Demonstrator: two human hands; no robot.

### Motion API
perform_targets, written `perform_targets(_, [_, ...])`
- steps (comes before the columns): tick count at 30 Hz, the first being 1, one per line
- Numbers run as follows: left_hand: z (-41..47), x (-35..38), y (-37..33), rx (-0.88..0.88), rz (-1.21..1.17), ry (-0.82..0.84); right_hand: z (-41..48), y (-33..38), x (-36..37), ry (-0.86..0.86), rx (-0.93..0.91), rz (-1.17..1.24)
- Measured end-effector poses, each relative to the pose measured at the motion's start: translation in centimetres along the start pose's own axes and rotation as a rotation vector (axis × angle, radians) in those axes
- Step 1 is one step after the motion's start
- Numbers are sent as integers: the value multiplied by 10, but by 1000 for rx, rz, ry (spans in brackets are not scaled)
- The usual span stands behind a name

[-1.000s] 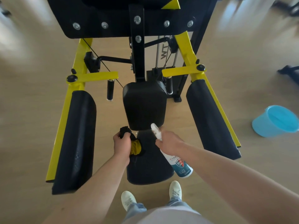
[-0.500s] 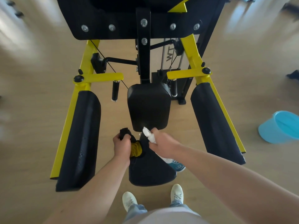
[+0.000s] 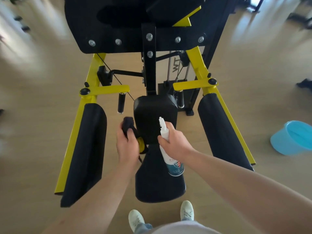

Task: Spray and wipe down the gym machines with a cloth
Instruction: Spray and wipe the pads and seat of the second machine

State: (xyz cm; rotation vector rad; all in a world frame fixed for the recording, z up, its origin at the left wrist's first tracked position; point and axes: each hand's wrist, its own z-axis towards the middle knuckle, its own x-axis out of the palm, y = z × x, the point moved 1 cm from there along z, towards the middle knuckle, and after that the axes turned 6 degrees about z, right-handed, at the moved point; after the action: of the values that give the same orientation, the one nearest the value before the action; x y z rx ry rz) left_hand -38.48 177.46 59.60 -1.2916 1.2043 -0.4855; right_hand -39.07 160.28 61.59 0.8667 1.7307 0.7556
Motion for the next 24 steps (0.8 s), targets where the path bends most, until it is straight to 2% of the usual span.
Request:
perform_targets(3, [18, 6, -22, 250, 173, -70, 1, 3, -6, 2, 8, -21])
perform_targets(7, [31, 15, -57, 445, 241, -104, 11, 18, -19, 1, 25, 16])
perform_targets(12, [43, 23, -65, 526, 278, -70, 22, 29, -30, -27, 57, 97])
perform_targets(19, [34, 51, -76, 710, 639, -75, 20, 13, -46, -35, 111, 139])
perform_targets(24, [33, 75, -95, 836, 806, -104, 10, -2, -65, -151, 173, 202])
